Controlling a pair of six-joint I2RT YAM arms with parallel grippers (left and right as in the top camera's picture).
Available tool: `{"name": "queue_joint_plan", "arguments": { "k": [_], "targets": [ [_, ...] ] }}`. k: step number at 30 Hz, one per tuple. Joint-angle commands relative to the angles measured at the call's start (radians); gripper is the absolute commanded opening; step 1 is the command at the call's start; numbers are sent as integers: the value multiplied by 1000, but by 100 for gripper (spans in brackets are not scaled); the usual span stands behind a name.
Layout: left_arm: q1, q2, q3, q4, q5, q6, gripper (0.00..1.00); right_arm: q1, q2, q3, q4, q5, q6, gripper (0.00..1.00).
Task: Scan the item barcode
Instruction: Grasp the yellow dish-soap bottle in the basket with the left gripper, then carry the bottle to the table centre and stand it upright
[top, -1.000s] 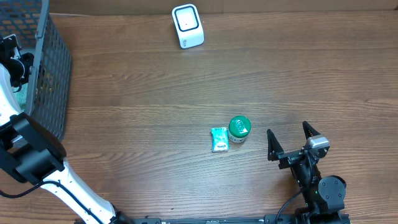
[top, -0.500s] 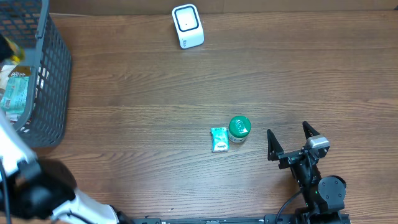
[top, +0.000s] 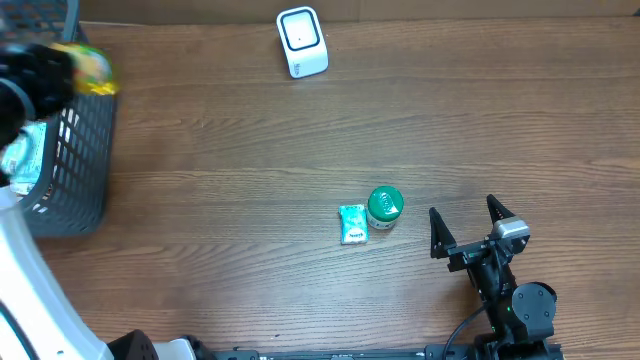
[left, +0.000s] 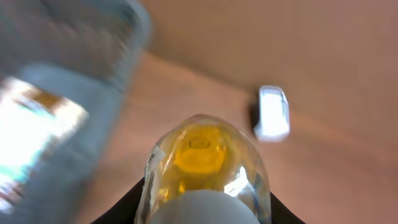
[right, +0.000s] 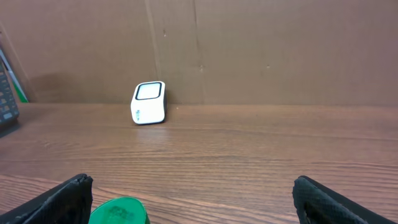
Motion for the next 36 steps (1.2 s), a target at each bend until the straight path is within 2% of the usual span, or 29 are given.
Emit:
{"name": "queue_joint_plan", "arguments": {
  "k": [1,4,8,18,21,24,31,36],
  "targets": [
    [-116,5,4,-50,-3,5,31,-1,-3,-11,5,6,-2,100],
    [-250,21,-20,-88,-87,4,30,-1,-3,-11,5,6,-2,100],
    [-428,33,-111,-62,-210,-41,29,-1,-3,-11,5,6,-2,100],
    [-798,70,-469,230,-433,-236,29,-1,-3,-11,5,6,-2,100],
    [-873,100,-541,291,-510,-348,28,-1,-3,-11,5,6,-2,100],
    [-937,150,-597,344,-583,-363,29,-1,-3,-11,5,6,-2,100],
    [-1033,303,-622,426,-764,-566,27,-1,-3,-11,5,6,-2,100],
    [-1053,388,-622,526,-777,-579,28,-1,-3,-11,5,6,-2,100]
  ]
}}
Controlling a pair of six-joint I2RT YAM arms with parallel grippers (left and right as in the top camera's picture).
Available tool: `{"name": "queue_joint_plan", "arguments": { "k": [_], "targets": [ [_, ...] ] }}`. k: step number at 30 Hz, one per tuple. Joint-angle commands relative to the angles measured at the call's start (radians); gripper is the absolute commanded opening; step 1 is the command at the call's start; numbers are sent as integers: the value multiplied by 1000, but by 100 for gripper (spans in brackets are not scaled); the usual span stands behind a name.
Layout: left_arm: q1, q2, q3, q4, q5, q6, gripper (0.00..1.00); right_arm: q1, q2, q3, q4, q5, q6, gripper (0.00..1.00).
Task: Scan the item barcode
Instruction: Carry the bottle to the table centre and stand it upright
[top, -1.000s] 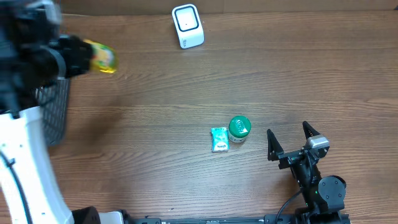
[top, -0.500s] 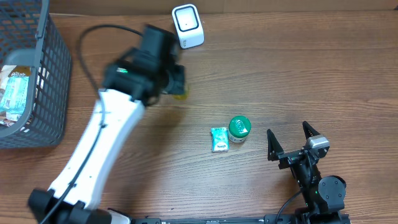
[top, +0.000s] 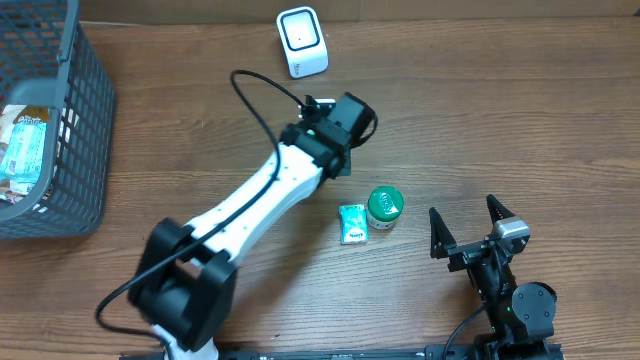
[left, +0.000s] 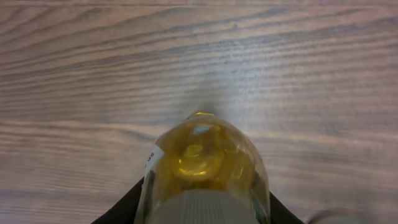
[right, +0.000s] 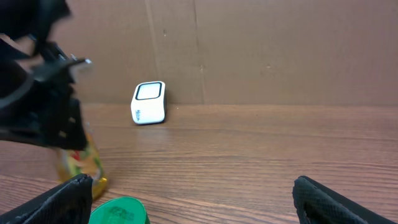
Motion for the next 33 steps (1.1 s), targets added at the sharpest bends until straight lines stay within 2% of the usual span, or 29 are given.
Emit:
{"name": "queue_joint_plan", "arguments": {
  "k": [1,8,12,20,21,28,29,33],
  "targets": [
    [-6,34,0,51,-76,-60,28,-1,-3,-11,5,6,-1,100],
    [-5,42,0,137,-39,-59,33,-1,-3,-11,5,6,-1,100],
    [-5,42,0,143,21,-41,33,-1,-3,-11,5,6,-1,100],
    [-5,42,0,132,22,-40,37,-1,-3,-11,5,6,-1,100],
    [-5,42,0,132,21,-40,40,-1,-3,-11,5,6,-1,100],
    [-5,42,0,132,22,-40,77,-1,-3,-11,5,6,-1,100],
    [-5,42,0,130,22,-40,88,-1,-3,-11,5,6,-1,100],
    [-4,42,0,116,21,-28,94,-1,-3,-11,5,6,-1,100]
  ]
}}
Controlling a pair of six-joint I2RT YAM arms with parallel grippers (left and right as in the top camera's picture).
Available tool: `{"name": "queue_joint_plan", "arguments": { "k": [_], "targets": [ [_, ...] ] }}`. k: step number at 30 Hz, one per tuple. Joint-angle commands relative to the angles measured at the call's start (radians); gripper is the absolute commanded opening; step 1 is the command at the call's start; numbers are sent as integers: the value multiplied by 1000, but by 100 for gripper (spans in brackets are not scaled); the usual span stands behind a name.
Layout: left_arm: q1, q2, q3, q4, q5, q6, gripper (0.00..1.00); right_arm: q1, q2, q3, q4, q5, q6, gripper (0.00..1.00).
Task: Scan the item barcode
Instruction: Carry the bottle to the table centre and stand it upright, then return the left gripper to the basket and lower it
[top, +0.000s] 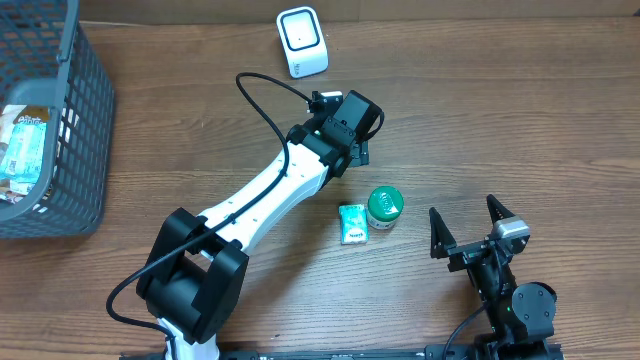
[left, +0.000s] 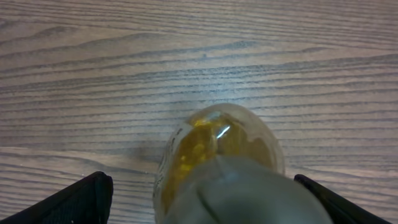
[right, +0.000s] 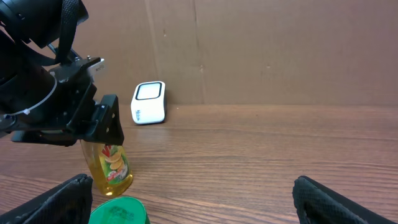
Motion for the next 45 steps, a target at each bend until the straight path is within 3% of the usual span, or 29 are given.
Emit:
{"name": "queue_joint_plan", "arguments": {
  "k": [1,8,17,24,31,45],
  "targets": [
    [1,8,0,-7,-3,24,94,-1,-3,-11,5,6,-1,100],
    [16,-14,92,-27,-8,197,96,-1,-3,-11,5,6,-1,100],
    [103,-55,506,-369,-9,399,100,-1,-3,-11,5,6,-1,100],
    [222,-88,725,-456,-72,655,100,-1,-3,-11,5,6,-1,100],
    [422,-100,821,-447,-278,690,100,-1,-3,-11,5,6,-1,100],
    [930,-99,821,-391,-104,721,100,-1,-3,-11,5,6,-1,100]
  ]
}}
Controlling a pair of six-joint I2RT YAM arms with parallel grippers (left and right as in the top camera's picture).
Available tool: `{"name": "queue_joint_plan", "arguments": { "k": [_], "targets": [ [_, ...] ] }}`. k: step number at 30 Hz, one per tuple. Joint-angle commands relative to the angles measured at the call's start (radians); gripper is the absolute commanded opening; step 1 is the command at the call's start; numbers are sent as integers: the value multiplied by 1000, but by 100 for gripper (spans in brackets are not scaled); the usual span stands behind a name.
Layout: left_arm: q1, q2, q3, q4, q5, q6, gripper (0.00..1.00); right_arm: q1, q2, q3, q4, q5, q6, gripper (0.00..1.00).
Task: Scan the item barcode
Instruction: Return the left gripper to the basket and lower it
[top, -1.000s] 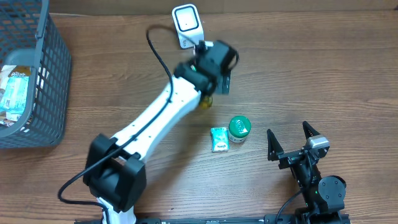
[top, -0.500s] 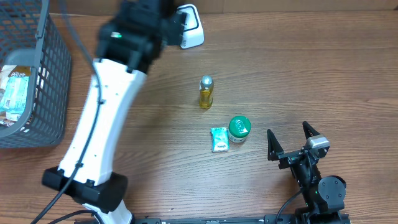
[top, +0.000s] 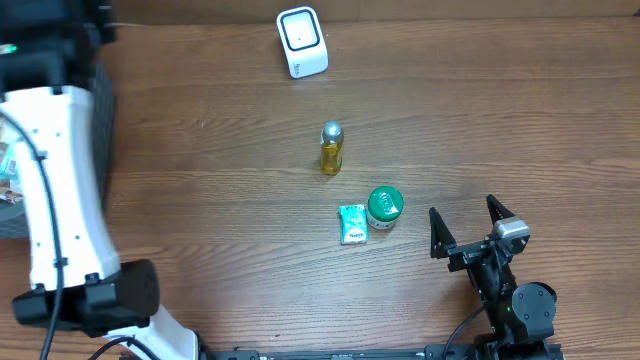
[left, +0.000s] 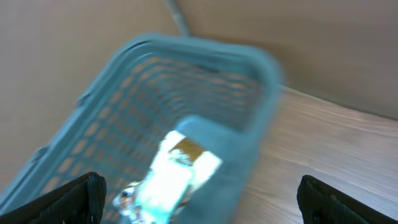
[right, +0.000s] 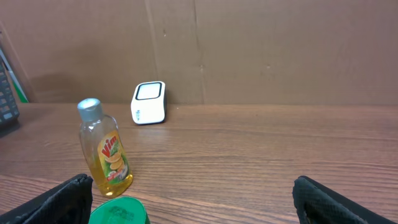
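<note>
A yellow bottle (top: 330, 148) with a silver cap stands upright alone on the table, also visible as the bottle (right: 102, 149) in the right wrist view. The white scanner (top: 301, 42) stands at the far edge, its window up. My left gripper (left: 200, 198) is open and empty, over the grey basket (left: 186, 93) at the far left; the view is blurred. My right gripper (top: 468, 226) rests open at the near right, holding nothing.
A green-lidded jar (top: 385, 207) and a small green packet (top: 353, 223) lie just nearer than the bottle. The basket wall (top: 104, 120) shows beside the left arm (top: 60, 150). A pale packet (left: 180, 168) lies inside the basket.
My left gripper was open around the bottle standing mid-table; now it is over the basket at the far left. The bottle stands where it was. The right arm is unmoved.
My left gripper held the yellow bottle by the basket. Then it held the bottle low over the table's middle, near the scanner. Then its jaws stood open around the bottle set upright there. Now the arm is back over the basket, empty.
</note>
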Motion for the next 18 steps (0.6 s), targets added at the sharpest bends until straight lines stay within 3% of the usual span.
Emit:
{"name": "queue_joint_plan", "arguments": {
  "k": [1,8,18],
  "targets": [
    [114,-21,22,4,80,36,100,-1,-3,-11,5,6,-1,100],
    [330,43,6,-8,266,75,100,-1,-3,-11,5,6,-1,100],
    [468,216,-106,34,386,167,100,-1,-3,-11,5,6,-1,100]
  ]
}}
